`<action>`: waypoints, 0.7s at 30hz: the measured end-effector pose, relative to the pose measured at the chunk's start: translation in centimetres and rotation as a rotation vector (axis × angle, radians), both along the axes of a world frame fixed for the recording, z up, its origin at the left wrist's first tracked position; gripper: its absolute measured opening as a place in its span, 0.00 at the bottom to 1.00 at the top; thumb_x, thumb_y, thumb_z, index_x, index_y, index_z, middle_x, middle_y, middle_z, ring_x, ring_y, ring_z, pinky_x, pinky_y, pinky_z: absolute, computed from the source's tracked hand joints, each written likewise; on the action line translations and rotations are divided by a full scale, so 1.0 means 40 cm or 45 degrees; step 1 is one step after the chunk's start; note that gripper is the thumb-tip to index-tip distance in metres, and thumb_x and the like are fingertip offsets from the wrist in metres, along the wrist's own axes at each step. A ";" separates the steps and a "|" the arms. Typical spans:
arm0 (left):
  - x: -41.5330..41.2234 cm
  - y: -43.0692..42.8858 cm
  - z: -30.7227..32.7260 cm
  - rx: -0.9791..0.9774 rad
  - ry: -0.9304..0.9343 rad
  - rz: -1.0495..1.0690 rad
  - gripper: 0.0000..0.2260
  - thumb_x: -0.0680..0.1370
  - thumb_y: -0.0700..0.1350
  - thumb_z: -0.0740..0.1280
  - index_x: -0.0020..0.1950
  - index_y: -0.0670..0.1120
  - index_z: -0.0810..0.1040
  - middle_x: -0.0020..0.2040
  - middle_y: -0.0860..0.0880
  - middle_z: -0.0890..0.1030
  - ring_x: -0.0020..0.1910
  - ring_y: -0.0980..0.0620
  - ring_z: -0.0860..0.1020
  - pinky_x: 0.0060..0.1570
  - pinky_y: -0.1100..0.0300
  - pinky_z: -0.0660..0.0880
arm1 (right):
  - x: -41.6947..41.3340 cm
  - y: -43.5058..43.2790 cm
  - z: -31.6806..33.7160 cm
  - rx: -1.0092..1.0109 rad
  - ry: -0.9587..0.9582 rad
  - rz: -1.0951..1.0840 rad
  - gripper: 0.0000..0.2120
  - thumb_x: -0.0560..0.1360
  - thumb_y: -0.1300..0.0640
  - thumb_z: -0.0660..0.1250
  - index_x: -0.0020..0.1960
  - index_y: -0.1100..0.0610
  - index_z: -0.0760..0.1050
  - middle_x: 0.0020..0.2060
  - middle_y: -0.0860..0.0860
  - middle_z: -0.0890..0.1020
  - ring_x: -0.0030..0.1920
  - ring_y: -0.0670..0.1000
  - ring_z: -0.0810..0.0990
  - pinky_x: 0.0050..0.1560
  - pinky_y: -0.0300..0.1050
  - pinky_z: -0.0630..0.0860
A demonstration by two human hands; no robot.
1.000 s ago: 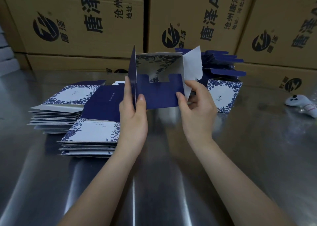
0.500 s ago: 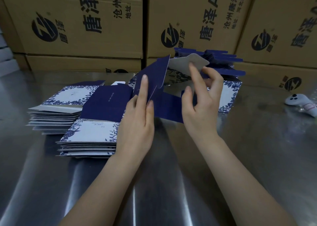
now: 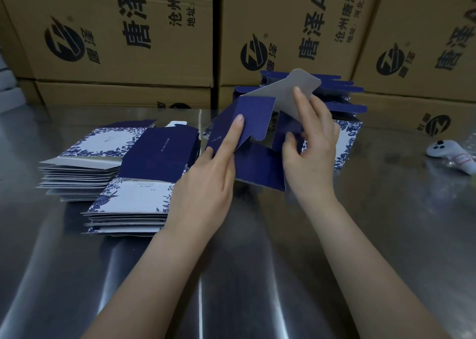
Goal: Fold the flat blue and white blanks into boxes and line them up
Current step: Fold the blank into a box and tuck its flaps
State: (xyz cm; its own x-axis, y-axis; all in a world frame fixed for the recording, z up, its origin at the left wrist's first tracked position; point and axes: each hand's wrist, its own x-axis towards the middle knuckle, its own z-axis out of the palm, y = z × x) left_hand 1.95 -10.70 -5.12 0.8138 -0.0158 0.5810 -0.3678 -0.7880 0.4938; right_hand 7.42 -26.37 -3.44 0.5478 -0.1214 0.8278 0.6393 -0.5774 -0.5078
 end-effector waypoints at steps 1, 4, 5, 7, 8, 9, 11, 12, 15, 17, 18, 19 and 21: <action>0.002 0.000 0.000 -0.013 0.000 -0.012 0.26 0.84 0.51 0.48 0.77 0.70 0.42 0.49 0.43 0.76 0.43 0.40 0.76 0.44 0.42 0.75 | 0.004 -0.005 -0.001 -0.011 0.015 0.000 0.33 0.74 0.70 0.61 0.72 0.44 0.62 0.72 0.51 0.65 0.68 0.53 0.63 0.68 0.44 0.65; 0.004 0.001 -0.001 -0.040 0.001 -0.042 0.25 0.83 0.51 0.48 0.77 0.70 0.44 0.50 0.42 0.76 0.45 0.39 0.76 0.46 0.41 0.75 | 0.012 -0.014 -0.003 0.038 0.117 0.195 0.34 0.77 0.68 0.61 0.74 0.39 0.57 0.76 0.48 0.60 0.75 0.45 0.56 0.73 0.41 0.58; 0.004 0.000 -0.002 -0.050 0.003 -0.050 0.25 0.83 0.52 0.47 0.77 0.70 0.45 0.49 0.42 0.76 0.44 0.40 0.75 0.46 0.41 0.75 | 0.014 -0.015 -0.005 0.058 0.146 0.261 0.35 0.77 0.68 0.60 0.74 0.38 0.55 0.76 0.47 0.58 0.76 0.44 0.54 0.75 0.47 0.59; 0.006 0.000 -0.004 -0.070 0.006 -0.066 0.25 0.82 0.53 0.47 0.78 0.69 0.47 0.46 0.44 0.75 0.42 0.42 0.75 0.44 0.41 0.75 | 0.015 -0.015 -0.011 0.072 0.158 0.323 0.36 0.78 0.67 0.59 0.73 0.33 0.53 0.76 0.45 0.58 0.76 0.44 0.53 0.74 0.56 0.60; 0.008 0.001 -0.005 -0.080 0.006 -0.075 0.25 0.82 0.53 0.48 0.78 0.69 0.47 0.46 0.45 0.75 0.41 0.43 0.74 0.44 0.42 0.74 | 0.016 -0.015 -0.012 0.079 0.153 0.337 0.37 0.77 0.67 0.59 0.72 0.31 0.52 0.75 0.44 0.59 0.76 0.44 0.54 0.73 0.58 0.61; 0.010 0.002 -0.005 -0.092 0.004 -0.086 0.25 0.82 0.53 0.48 0.77 0.70 0.47 0.46 0.45 0.75 0.42 0.44 0.74 0.44 0.43 0.74 | 0.018 -0.014 -0.013 0.090 0.150 0.345 0.38 0.77 0.66 0.60 0.72 0.29 0.52 0.74 0.43 0.60 0.76 0.45 0.56 0.72 0.59 0.63; 0.013 0.005 -0.006 -0.122 0.015 -0.102 0.25 0.83 0.53 0.51 0.75 0.73 0.46 0.48 0.46 0.76 0.45 0.46 0.75 0.47 0.44 0.75 | 0.022 -0.016 -0.015 0.106 0.135 0.348 0.40 0.76 0.66 0.61 0.72 0.29 0.52 0.72 0.42 0.62 0.75 0.46 0.59 0.70 0.60 0.65; 0.013 0.007 -0.006 -0.133 0.026 -0.107 0.26 0.83 0.54 0.52 0.74 0.74 0.46 0.51 0.47 0.77 0.47 0.47 0.75 0.49 0.45 0.75 | 0.025 -0.017 -0.016 0.110 0.121 0.354 0.40 0.76 0.67 0.62 0.73 0.30 0.52 0.72 0.41 0.62 0.75 0.47 0.59 0.70 0.60 0.65; 0.008 0.007 -0.007 -0.137 0.076 -0.112 0.26 0.79 0.61 0.54 0.72 0.77 0.45 0.61 0.49 0.77 0.56 0.47 0.76 0.57 0.46 0.75 | 0.029 -0.022 -0.017 0.114 0.084 0.389 0.40 0.76 0.67 0.63 0.76 0.36 0.50 0.74 0.39 0.59 0.75 0.48 0.59 0.69 0.61 0.66; 0.006 0.007 -0.009 -0.158 0.069 -0.115 0.25 0.79 0.62 0.53 0.73 0.76 0.47 0.59 0.50 0.77 0.54 0.48 0.77 0.55 0.48 0.75 | 0.028 -0.024 -0.014 0.119 0.076 0.390 0.41 0.76 0.66 0.64 0.76 0.37 0.47 0.75 0.44 0.60 0.74 0.50 0.61 0.68 0.62 0.67; 0.007 0.007 -0.009 -0.173 0.049 -0.106 0.24 0.79 0.62 0.52 0.74 0.75 0.50 0.55 0.52 0.78 0.52 0.50 0.77 0.51 0.49 0.75 | 0.027 -0.023 -0.013 0.127 0.076 0.374 0.42 0.76 0.65 0.65 0.76 0.37 0.46 0.74 0.47 0.62 0.73 0.50 0.63 0.67 0.62 0.68; 0.009 0.008 -0.010 -0.187 0.021 -0.082 0.23 0.80 0.61 0.51 0.75 0.72 0.53 0.51 0.53 0.79 0.49 0.52 0.76 0.47 0.50 0.75 | 0.024 -0.021 -0.012 0.142 0.075 0.353 0.43 0.75 0.65 0.66 0.76 0.36 0.46 0.73 0.49 0.64 0.72 0.49 0.65 0.66 0.61 0.69; 0.012 0.010 -0.009 -0.207 -0.053 -0.004 0.22 0.81 0.58 0.52 0.76 0.66 0.63 0.43 0.53 0.78 0.43 0.50 0.76 0.40 0.51 0.71 | 0.020 -0.018 -0.013 0.190 0.085 0.327 0.45 0.73 0.63 0.68 0.76 0.38 0.45 0.69 0.50 0.69 0.68 0.46 0.70 0.64 0.60 0.72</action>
